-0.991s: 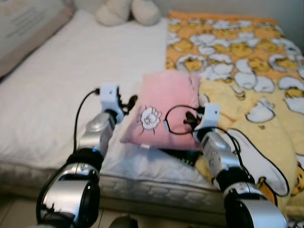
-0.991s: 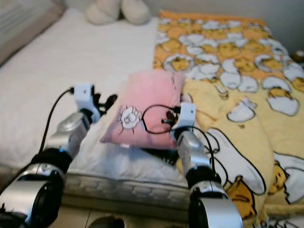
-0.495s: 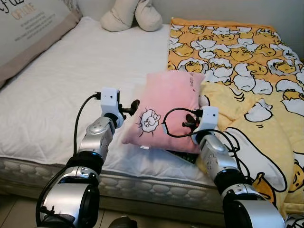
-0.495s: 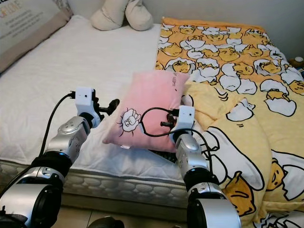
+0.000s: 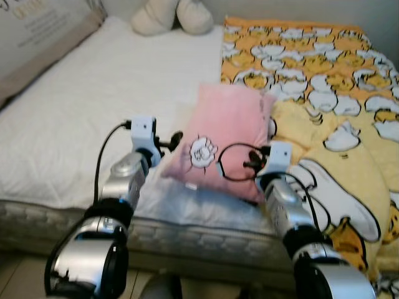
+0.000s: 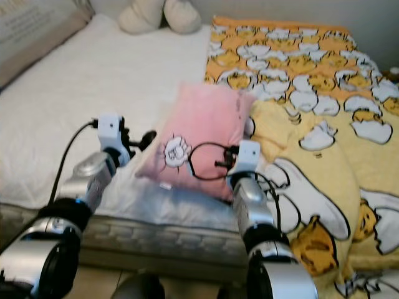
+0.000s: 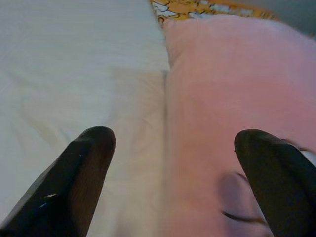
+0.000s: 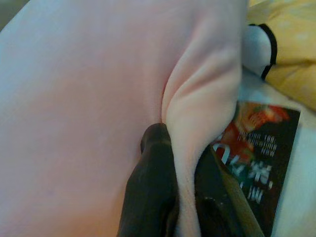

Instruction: Clean up the room

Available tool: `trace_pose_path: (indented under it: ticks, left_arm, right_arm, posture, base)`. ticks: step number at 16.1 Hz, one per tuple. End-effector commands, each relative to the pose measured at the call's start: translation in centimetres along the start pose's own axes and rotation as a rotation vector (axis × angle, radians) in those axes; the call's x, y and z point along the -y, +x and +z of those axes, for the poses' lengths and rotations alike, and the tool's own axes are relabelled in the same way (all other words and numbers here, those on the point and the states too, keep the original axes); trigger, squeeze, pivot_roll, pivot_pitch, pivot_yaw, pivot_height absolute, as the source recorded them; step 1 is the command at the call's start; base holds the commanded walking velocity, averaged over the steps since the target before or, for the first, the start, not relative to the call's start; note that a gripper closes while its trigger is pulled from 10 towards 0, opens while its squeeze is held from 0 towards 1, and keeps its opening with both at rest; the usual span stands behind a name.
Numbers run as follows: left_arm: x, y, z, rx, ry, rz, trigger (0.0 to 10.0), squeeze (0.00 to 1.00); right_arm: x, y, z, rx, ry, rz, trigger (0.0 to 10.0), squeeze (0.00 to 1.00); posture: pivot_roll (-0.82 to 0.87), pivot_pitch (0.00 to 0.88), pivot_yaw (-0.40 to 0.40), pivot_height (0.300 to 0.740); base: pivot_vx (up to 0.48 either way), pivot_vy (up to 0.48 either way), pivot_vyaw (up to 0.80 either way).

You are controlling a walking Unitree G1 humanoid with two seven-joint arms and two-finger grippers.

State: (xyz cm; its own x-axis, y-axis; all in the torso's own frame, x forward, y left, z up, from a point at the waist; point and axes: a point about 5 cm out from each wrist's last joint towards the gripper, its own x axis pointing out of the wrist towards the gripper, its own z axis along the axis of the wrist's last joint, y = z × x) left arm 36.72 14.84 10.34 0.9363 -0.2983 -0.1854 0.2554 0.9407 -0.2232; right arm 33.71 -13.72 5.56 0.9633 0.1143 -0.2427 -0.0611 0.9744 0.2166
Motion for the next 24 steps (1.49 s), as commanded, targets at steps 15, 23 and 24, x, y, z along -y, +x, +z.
trace_pose_path:
  ticks: [15, 23, 24]
  left_arm:
    - [1.2, 0.7, 1.2, -0.031, 0.059, -0.251, 10.0, 1.00]
    - [1.6, 0.6, -1.0, -0.128, -0.175, -0.261, 10.0, 1.00]
    - [1.9, 0.7, -1.2, -0.121, -0.229, -0.270, 10.0, 1.00]
  right_arm:
    - [2.2, 0.1, 1.2, -0.059, -0.087, 0.111, 0.0, 0.00]
    - [3.5, 0.1, 2.9, -0.042, -0.137, 0.128, 0.0, 0.00]
    - [3.4, 0.1, 2.9, -0.041, -0.136, 0.133, 0.0, 0.00]
  posture:
    - [-0.04, 0.000, 0.049, 0.672]
    - [-0.07, 0.007, 0.052, 0.672]
    - [-0.08, 0.010, 0.051, 0.672]
  base:
    - [0.000, 0.000, 0.00]
    - [0.000, 0.000, 0.00]
    - [0.000, 0.000, 0.00]
